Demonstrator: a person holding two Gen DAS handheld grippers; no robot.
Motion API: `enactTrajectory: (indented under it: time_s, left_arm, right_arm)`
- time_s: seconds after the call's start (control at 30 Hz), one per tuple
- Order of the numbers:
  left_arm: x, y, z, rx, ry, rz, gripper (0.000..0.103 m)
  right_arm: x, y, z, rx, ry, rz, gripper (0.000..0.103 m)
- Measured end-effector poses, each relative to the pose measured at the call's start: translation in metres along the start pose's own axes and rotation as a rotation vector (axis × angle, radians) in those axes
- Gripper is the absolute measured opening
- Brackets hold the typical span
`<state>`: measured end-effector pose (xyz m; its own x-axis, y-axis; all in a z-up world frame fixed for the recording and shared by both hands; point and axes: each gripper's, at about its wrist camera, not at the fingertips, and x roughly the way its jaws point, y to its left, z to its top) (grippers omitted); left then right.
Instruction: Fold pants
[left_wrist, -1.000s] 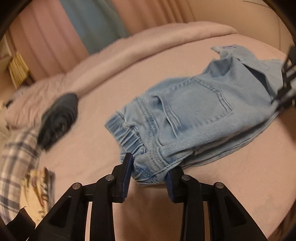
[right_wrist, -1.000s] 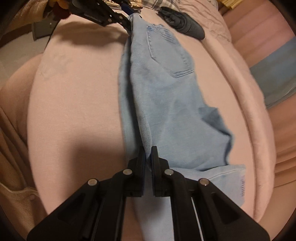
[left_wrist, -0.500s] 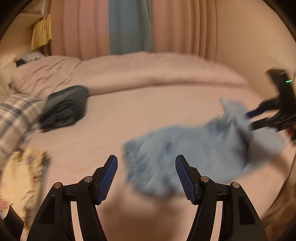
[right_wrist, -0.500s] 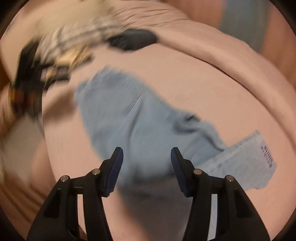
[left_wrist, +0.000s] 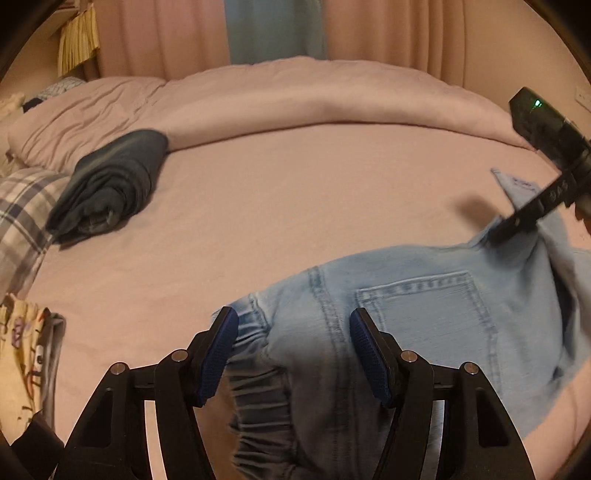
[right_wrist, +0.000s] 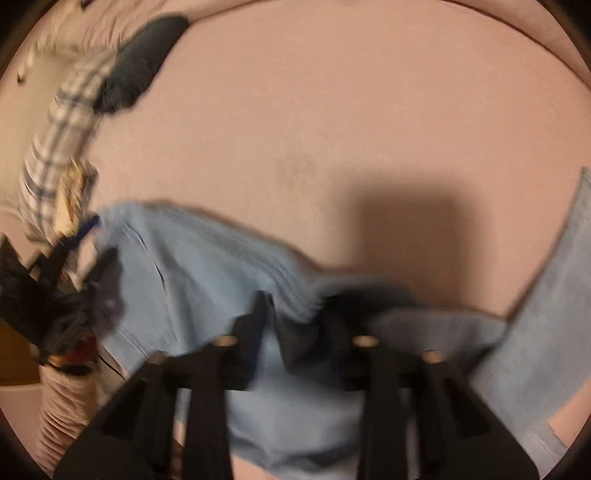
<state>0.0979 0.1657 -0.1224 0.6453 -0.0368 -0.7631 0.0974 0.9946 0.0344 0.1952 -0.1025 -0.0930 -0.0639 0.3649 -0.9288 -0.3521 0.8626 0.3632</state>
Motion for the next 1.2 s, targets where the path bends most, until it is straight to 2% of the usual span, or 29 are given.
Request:
enactTrajectory:
  time_s: [0.07,0.13,0.2,0.27,0.33,0.37,0.4,0.47,0.53,0.6,0.67,0.7,0.77,0.83,0.9,0.97,1.07,1.17,1.2]
  left_arm:
    - [0.005,0.004,0.000,-0.005,-0.005,0.016,0.066]
    - [0.012,0.002,-0.001,0.019,-0.014,0.076,0.076]
    - [0.024,0.006,-0.004,-0.031,0.025,0.056,0.077]
    - [0.028,0.016,-0.006,-0.128,0.058,0.024,0.081]
    - [0.022,0.017,-0.007,-0.146,0.069,0.024,0.082]
    - [0.016,0.014,-0.006,-0.124,0.064,0.040,0.082]
    - [0.009,0.008,-0.006,-0.093,0.056,0.061,0.082]
    - [-0.009,-0.004,-0.006,-0.017,0.036,0.109,0.081]
    - [-0.030,-0.018,-0.009,0.050,-0.002,0.138,0.081]
    - [-0.048,-0.030,-0.014,0.080,-0.032,0.088,0.081]
    - [-0.059,-0.047,-0.021,0.129,-0.044,0.029,0.081]
    - [-0.060,-0.055,-0.024,0.156,-0.038,0.010,0.081]
    - [-0.047,-0.066,-0.027,0.196,0.022,-0.011,0.081]
    - [-0.039,-0.073,-0.037,0.217,0.087,-0.032,0.081]
    - [-0.042,-0.079,-0.046,0.250,0.102,-0.025,0.081]
    - [-0.049,-0.080,-0.051,0.262,0.104,-0.036,0.081]
    - [-0.049,-0.077,-0.050,0.244,0.111,-0.049,0.081]
    - [-0.048,-0.072,-0.047,0.216,0.117,-0.056,0.081]
    - [-0.048,-0.073,-0.047,0.208,0.116,-0.060,0.081]
  right_arm:
    - [-0.005,-0.008,0.005,0.035,-0.036,0.022,0.015]
    - [-0.005,-0.015,0.007,0.064,-0.065,0.048,0.012]
    - [-0.008,-0.023,0.007,0.094,-0.100,0.078,0.012]
    - [0.009,-0.029,0.009,0.119,-0.085,0.060,0.011]
    - [0.017,-0.034,0.003,0.151,-0.086,0.060,0.013]
    - [0.012,-0.031,0.004,0.157,-0.095,0.077,0.020]
    - [0.008,-0.028,0.003,0.157,-0.098,0.096,0.037]
    - [-0.007,-0.019,-0.002,0.123,-0.120,0.102,0.053]
    - [-0.035,-0.016,-0.015,0.078,-0.190,0.109,0.052]
    - [-0.068,-0.025,-0.034,0.072,-0.264,0.080,0.054]
    - [-0.079,-0.028,-0.052,0.041,-0.282,0.024,0.054]
    - [-0.079,-0.022,-0.065,-0.011,-0.251,0.030,0.051]
    - [-0.071,-0.008,-0.083,-0.115,-0.200,0.045,0.044]
    - [-0.055,0.022,-0.105,-0.281,-0.155,0.001,0.041]
    - [-0.030,0.051,-0.124,-0.438,-0.066,-0.041,0.036]
    - [-0.016,0.076,-0.148,-0.620,0.011,-0.083,0.035]
    - [-0.007,0.101,-0.172,-0.829,0.049,-0.164,0.036]
    - [0.012,0.099,-0.181,-0.917,0.103,-0.266,0.034]
    - [0.026,0.097,-0.182,-0.936,0.141,-0.320,0.028]
